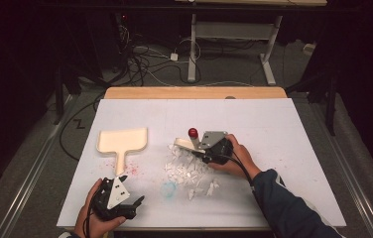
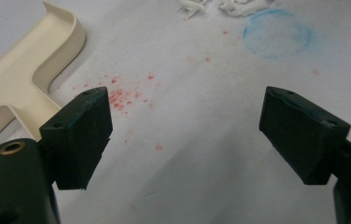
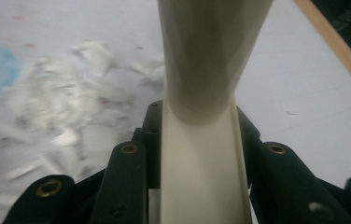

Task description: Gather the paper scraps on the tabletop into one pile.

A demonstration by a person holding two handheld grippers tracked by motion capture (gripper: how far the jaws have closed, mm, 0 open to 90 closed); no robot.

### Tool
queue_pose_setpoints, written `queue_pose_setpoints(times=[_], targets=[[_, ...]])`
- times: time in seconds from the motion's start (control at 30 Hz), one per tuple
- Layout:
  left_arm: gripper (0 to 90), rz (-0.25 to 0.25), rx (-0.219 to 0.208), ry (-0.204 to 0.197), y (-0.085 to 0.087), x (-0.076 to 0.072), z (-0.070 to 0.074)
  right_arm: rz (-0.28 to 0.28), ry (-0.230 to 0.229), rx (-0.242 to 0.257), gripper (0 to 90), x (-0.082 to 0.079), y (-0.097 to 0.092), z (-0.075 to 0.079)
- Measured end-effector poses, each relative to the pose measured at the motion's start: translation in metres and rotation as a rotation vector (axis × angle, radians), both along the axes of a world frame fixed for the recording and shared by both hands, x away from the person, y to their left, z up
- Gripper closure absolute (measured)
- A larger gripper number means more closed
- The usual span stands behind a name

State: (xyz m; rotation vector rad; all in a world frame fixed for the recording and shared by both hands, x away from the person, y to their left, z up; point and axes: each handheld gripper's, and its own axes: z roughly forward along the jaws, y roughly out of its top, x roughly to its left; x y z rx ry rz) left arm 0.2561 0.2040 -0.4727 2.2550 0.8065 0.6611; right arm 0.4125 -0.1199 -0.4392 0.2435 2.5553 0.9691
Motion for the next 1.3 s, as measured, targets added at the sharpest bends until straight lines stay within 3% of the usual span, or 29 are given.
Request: queue_pose_setpoints(times=[0.2, 0.4, 0.67, 0.8, 0.93, 1.1, 1.3], targets=[[16.3, -0.003, -0.001, 0.001, -0.001, 0.000, 0.000, 0.033, 0.002, 0.022, 67.6, -0.011, -0.012, 0.009], [16.3, -0.003, -0.001, -0.001, -0.001, 0.000, 0.001, 0.017, -0.055, 0.040, 67.6, -0.008, -0.018, 0.027], [16.3, -0.010, 0.000, 0.005, -0.001, 0.002, 0.000, -0.077, -0.093, 0.024, 67.6, 0.027, -0.005, 0.033], [16.3, -0.014, -0.003, 0.009, -0.002, 0.003, -0.001, -0.128, -0.089, 0.011, 67.5, 0.050, 0.009, 0.022], [16.3, -0.017, -0.006, 0.012, -0.001, 0.003, -0.002, -0.142, -0.076, 0.000, 67.6, 0.059, 0.024, 0.008], [16.3, -0.017, -0.007, 0.009, 0.001, 0.002, -0.001, -0.081, -0.039, 0.003, 67.5, 0.053, 0.038, -0.001], [16.3, -0.016, -0.005, 0.008, 0.001, 0.000, 0.000, 0.094, 0.021, 0.031, 67.4, 0.031, 0.035, 0.000]])
